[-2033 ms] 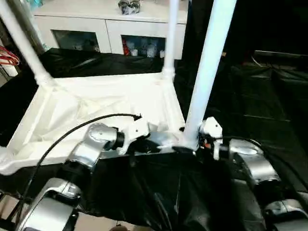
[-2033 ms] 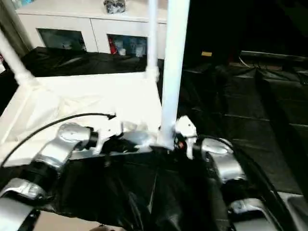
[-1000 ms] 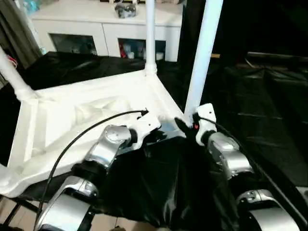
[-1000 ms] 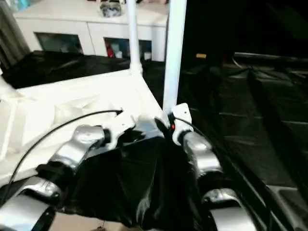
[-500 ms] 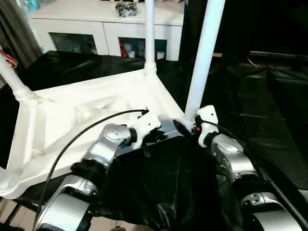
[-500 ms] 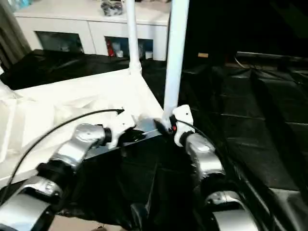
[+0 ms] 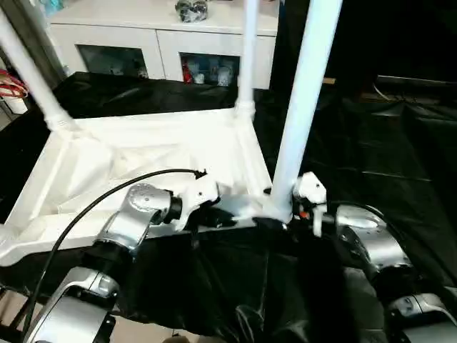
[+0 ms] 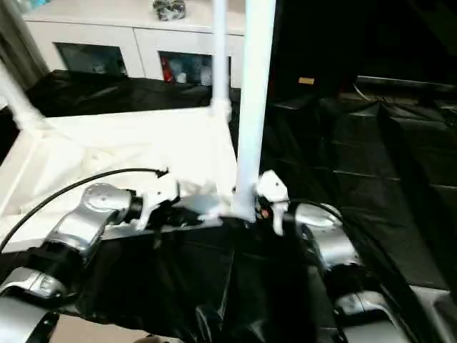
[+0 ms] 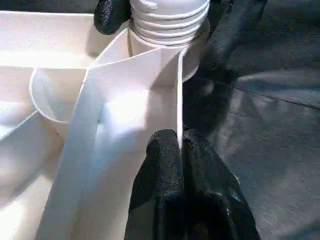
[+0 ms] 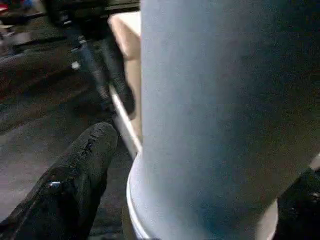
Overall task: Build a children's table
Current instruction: Rotate leg to tighten
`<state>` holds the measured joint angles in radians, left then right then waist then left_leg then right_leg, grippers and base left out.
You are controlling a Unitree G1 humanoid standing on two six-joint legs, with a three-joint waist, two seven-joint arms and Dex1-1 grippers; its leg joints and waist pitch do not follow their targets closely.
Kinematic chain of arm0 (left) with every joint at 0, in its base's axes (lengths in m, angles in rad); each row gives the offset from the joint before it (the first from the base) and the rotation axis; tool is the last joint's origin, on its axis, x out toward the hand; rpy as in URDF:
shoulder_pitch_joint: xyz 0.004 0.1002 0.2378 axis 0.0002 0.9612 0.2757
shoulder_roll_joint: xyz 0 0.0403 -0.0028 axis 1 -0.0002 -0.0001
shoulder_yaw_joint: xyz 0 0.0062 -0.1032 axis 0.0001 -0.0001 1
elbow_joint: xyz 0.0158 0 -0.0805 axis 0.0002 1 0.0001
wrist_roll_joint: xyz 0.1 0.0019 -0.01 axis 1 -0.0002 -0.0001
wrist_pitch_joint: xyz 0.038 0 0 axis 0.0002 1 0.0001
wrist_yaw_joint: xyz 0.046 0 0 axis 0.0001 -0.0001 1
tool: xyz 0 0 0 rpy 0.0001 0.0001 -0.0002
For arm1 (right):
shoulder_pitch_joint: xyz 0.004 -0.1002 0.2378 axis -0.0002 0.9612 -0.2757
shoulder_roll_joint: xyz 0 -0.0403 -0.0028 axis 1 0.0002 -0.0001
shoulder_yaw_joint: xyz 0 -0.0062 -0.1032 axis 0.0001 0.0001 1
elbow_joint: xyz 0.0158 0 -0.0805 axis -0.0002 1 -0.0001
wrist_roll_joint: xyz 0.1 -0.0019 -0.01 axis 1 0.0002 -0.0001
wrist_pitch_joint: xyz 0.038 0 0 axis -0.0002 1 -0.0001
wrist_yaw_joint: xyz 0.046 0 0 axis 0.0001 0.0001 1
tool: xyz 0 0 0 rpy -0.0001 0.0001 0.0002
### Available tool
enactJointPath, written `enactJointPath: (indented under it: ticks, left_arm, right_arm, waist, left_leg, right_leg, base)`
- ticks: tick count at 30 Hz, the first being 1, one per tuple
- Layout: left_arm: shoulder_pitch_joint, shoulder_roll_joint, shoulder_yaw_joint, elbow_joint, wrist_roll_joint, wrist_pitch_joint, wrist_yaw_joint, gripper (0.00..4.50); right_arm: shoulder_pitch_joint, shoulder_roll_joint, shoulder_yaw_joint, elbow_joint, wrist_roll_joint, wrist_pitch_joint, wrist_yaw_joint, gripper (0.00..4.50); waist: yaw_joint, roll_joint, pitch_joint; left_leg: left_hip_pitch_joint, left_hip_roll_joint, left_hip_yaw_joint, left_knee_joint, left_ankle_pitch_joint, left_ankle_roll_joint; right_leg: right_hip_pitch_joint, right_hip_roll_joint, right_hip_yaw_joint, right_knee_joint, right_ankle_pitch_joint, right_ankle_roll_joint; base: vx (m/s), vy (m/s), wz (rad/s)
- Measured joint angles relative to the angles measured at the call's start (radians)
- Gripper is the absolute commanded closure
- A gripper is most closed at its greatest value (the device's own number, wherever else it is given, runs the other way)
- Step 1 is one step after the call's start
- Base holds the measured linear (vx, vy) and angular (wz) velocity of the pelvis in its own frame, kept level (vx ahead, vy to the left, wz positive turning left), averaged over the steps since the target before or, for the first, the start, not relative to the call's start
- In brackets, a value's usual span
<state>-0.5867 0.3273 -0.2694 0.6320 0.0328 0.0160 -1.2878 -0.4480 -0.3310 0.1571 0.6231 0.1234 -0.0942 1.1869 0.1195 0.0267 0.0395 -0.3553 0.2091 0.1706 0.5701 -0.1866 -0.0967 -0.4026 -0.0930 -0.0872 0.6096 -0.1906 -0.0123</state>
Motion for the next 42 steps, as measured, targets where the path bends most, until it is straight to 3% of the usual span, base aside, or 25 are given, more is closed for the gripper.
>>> enactJointPath:
  ticks: [12, 14, 19, 29, 30, 34, 36, 42]
  left_arm:
    - [0.006, 0.015, -0.01, -0.012, -0.012, 0.007, -0.05, 4.5]
    - [0.007, 0.002, 0.001, -0.006, -0.001, 0.006, 0.012, 4.5]
    - [-0.023, -0.079, 0.019, 0.05, 0.048, 0.009, 0.224, 4.5]
    - [-0.092, -0.208, 0.021, 0.149, 0.102, 0.046, 0.479, 4.5]
    - [-0.092, -0.21, 0.021, 0.149, 0.102, 0.046, 0.48, 4.5]
    - [-0.087, -0.2, 0.022, 0.137, 0.101, 0.042, 0.462, 4.5]
    - [-0.077, -0.193, 0.023, 0.12, 0.1, 0.042, 0.442, 4.5]
    - [-0.047, -0.146, 0.017, 0.07, 0.079, 0.039, 0.348, 4.5]
  right_arm:
    - [0.033, -0.004, -0.001, -0.061, 0.026, 0.066, 0.031, 1.7]
    - [0.026, 0.029, -0.029, -0.031, 0.014, 0.059, -0.061, 1.74]
    - [-0.04, 0.113, -0.089, 0.081, -0.03, 0.061, -0.395, 1.76]
    - [-0.123, 0.236, -0.166, 0.209, -0.085, 0.037, -0.859, 1.76]
    - [-0.123, 0.237, -0.169, 0.212, -0.085, 0.031, -0.861, 1.21]
    - [-0.117, 0.236, -0.173, 0.211, -0.076, 0.015, -0.809, 1.0]
    - [-0.11, 0.227, -0.173, 0.205, -0.075, 0.007, -0.771, 0.62]
    - [-0.102, 0.179, -0.137, 0.201, -0.074, -0.025, -0.596, 0.6]
  waist:
    - [0.012, 0.0, 0.0]
    - [0.011, -0.001, 0.0]
    - [-0.01, -0.002, 0.0]
    - [-0.007, 0.004, -0.003]
    - [-0.007, 0.004, -0.003]
    - [-0.008, 0.005, -0.004]
    - [-0.009, 0.005, -0.004]
    - [-0.015, 0.006, -0.004]
  left_leg:
    - [0.0, 0.0, 0.0, 0.0, 0.0, 0.0]
    - [0.002, 0.0, 0.0, 0.0, 0.0, -0.001]
    - [0.006, -0.001, -0.001, 0.0, 0.0, -0.001]
    - [0.005, -0.002, -0.001, -0.002, 0.0, -0.001]
    - [0.005, -0.002, -0.001, -0.002, 0.0, -0.001]
    - [0.004, -0.002, 0.0, -0.002, 0.0, -0.001]
    - [0.004, -0.002, -0.001, -0.002, 0.0, -0.001]
    - [0.004, -0.001, 0.0, -0.003, 0.0, -0.001]
  right_leg:
    - [0.0, 0.0, 0.0, 0.0, 0.0, 0.0]
    - [0.001, 0.0, 0.0, 0.001, 0.0, 0.0]
    - [0.003, 0.0, 0.001, 0.0, 0.0, 0.003]
    - [0.003, -0.001, 0.004, 0.0, 0.001, 0.003]
    - [0.004, -0.001, 0.005, 0.0, 0.001, 0.003]
    - [0.003, 0.0, 0.006, 0.0, 0.002, 0.001]
    - [0.003, 0.0, 0.006, 0.0, 0.002, 0.002]
    - [0.001, 0.001, 0.006, 0.0, 0.0, 0.003]
  base:
    - [0.0, 0.0, 0.0]
    - [0.0, 0.0, 0.0]
    - [0.0, 0.0, 0.0]
    - [0.0, 0.0, 0.0]
    - [0.0, 0.0, 0.0]
    - [0.0, 0.0, 0.0]
    - [0.0, 0.0, 0.0]
    - [0.0, 0.0, 0.0]
